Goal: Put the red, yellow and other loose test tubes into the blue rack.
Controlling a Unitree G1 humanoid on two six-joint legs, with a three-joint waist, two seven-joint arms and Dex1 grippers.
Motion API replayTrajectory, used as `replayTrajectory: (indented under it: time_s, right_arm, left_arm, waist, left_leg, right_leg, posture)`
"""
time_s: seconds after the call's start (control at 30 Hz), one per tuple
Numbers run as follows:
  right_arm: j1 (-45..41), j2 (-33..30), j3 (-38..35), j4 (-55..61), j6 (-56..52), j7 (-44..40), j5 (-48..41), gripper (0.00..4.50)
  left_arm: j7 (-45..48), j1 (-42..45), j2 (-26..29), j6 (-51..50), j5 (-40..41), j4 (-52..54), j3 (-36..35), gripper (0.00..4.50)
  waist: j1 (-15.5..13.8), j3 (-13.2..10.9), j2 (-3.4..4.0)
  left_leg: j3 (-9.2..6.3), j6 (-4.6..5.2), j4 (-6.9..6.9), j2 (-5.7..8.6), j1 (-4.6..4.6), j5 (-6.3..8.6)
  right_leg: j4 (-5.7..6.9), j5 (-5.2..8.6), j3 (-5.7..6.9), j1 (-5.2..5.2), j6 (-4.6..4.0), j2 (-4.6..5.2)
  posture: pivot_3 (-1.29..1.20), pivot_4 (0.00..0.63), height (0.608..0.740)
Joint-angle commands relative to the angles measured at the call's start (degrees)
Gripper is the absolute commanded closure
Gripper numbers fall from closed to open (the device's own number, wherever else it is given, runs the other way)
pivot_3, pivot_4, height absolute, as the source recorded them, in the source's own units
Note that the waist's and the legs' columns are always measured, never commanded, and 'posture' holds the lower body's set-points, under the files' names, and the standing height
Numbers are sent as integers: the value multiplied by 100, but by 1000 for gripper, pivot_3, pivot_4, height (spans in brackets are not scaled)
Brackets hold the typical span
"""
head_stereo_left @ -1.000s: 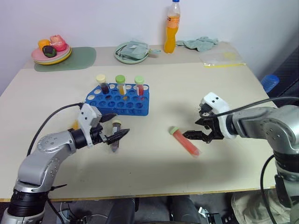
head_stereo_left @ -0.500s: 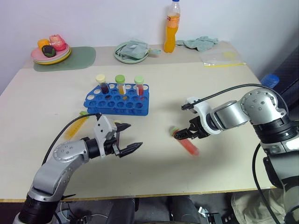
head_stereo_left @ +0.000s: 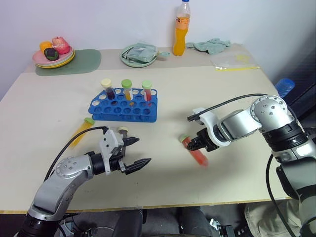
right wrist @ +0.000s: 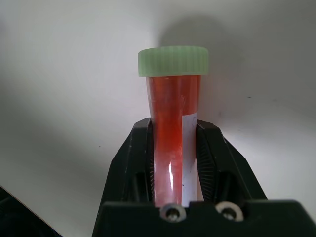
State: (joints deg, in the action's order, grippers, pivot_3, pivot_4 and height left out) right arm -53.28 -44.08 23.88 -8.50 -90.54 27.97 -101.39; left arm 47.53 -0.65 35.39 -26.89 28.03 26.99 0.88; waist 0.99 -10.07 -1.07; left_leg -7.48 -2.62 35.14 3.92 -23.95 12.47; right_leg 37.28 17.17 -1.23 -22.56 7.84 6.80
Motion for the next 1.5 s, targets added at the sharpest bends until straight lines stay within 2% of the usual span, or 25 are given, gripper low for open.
replayTrajectory:
  time_s: [0.03,0.13,0.2,0.27,0.33,0.4,0.47,0.57,0.67,0.8,0.97,1.13,1.5]
  right_arm:
    - [-55,-82,-546,793,421,-263,-81,3812]
    - [283,-133,-1003,2580,1338,-1619,1468,3812]
    - [684,-223,-854,3458,2686,-2769,2990,3812]
    - [1165,28,-704,3728,4178,-3574,4350,3812]
    - [1458,453,-437,3508,5332,-3925,5502,3812]
    - [1558,1310,-286,2775,6454,-3861,6476,3812]
    - [1530,2333,-419,1890,7222,-3594,6973,3812]
    - [1375,3214,-282,798,8339,-3786,7852,3812]
    - [1247,3917,-341,-128,8995,-3850,8333,3812]
    - [1189,4308,-501,-797,9483,-3987,8765,3812]
    - [1400,4419,-552,-1018,9694,-4375,9036,3812]
    - [1399,4597,-765,-1265,9686,-4379,9240,3812]
    - [1422,4870,-956,-1607,9679,-4501,9544,3812]
  left_arm:
    - [61,-55,25,237,-60,-73,-100,0]
    - [-202,27,-127,246,91,-273,-475,0]
    - [-517,138,-309,181,286,-451,-878,0]
    - [-804,254,-415,180,329,-701,-1265,0]
    - [-956,369,-425,194,362,-945,-1572,0]
    - [-1177,541,-428,299,278,-1238,-1830,0]
    - [-1525,700,-476,443,82,-1524,-2031,0]
    - [-1754,798,-540,452,147,-1665,-2260,0]
    - [-1700,672,-512,425,189,-1557,-2279,0]
    - [-1488,401,-441,363,243,-1315,-2210,0]
    - [-1119,-28,-319,89,463,-845,-2063,0]
    - [-987,-142,-271,-91,581,-660,-1944,0]
    - [-632,-329,-267,62,536,-848,-1887,0]
  waist:
    - [1,-2,4]
    - [1,-7,12]
    - [-9,-3,7]
    - [-9,1,0]
    - [8,1,0]
    - [51,1,-1]
    - [102,0,1]
    - [143,1,-1]
    - [151,1,0]
    - [149,0,1]
    - [155,-1,3]
    - [160,-1,4]
    - [159,-1,6]
  left_leg:
    - [0,0,0,0,-1,0]
    - [-2,1,0,0,-9,0]
    - [-4,2,2,0,-12,1]
    - [0,2,9,2,-12,1]
    - [4,2,11,3,-8,1]
    - [9,0,11,3,-7,0]
    - [7,-10,5,1,0,-6]
    - [-11,-26,-1,3,1,-15]
    - [-14,-49,-3,6,1,-28]
    - [-18,-52,-7,6,1,-30]
    - [-19,-50,-9,6,1,-29]
    - [-18,-34,-11,6,3,-19]
    - [-12,-35,-11,6,4,-20]
  right_leg:
    - [0,0,0,-1,0,0]
    - [2,0,2,-12,1,-1]
    - [5,0,5,-15,3,-4]
    - [5,1,16,-11,5,-6]
    - [7,-1,17,-6,8,-6]
    - [19,-2,10,-14,9,-6]
    - [27,-3,8,-14,6,-10]
    - [32,-3,2,-19,5,-8]
    - [32,-4,-1,-21,5,-5]
    - [33,-3,-2,-23,4,-6]
    - [33,-3,-3,-24,3,-5]
    - [44,-3,-7,-32,2,-6]
    - [56,-2,-15,-41,1,-7]
  posture:
    - [0,150,740]
    - [0,150,740]
    - [0,150,740]
    - [0,150,740]
    - [0,150,740]
    - [0,150,740]
    - [0,150,740]
    - [0,150,740]
    - [0,150,740]
    - [0,150,740]
    - [0,150,740]
    - [0,150,740]
    - [0,150,740]
